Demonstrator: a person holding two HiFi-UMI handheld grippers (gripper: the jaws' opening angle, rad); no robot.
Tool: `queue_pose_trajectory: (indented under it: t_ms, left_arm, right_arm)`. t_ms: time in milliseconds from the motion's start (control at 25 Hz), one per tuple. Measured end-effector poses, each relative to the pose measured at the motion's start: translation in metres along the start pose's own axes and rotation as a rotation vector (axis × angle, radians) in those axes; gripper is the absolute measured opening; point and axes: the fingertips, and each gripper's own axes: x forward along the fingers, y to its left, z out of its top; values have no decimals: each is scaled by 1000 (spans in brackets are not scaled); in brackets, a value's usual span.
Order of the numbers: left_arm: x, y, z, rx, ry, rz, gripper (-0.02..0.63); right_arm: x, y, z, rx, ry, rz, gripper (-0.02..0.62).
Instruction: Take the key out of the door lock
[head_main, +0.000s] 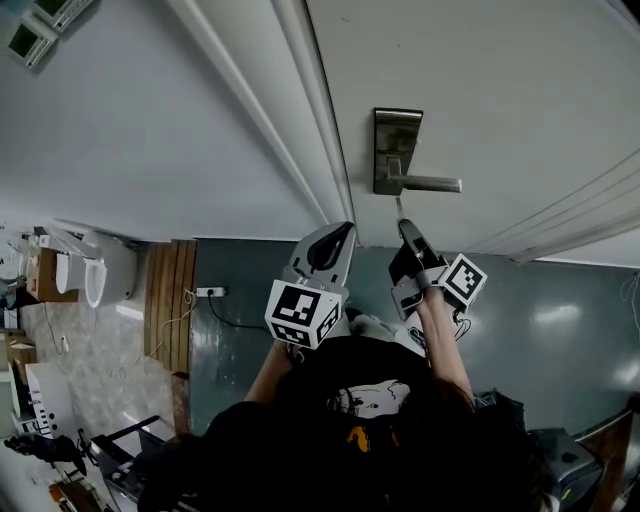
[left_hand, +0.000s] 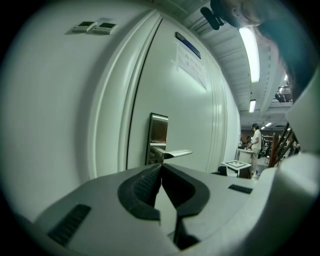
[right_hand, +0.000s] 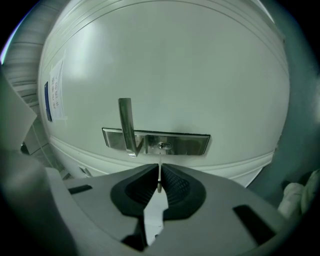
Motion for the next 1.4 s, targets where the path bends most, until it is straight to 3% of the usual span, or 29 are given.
queue_pose_trajectory:
  t_ms: [640,1000,1400]
  left_arm:
    - [-32,7,-10,28,35,40,9]
    - [-90,38,-22,-7,14,47,9]
    - [-160,39,-36,-19,-18,-32,9]
  right_arm:
    - [-2,7,-29,-69,45,-11,20]
    - [-12,22,-84,-153,43,-25,20]
    - [-51,46,-160,-262,8,-36,20]
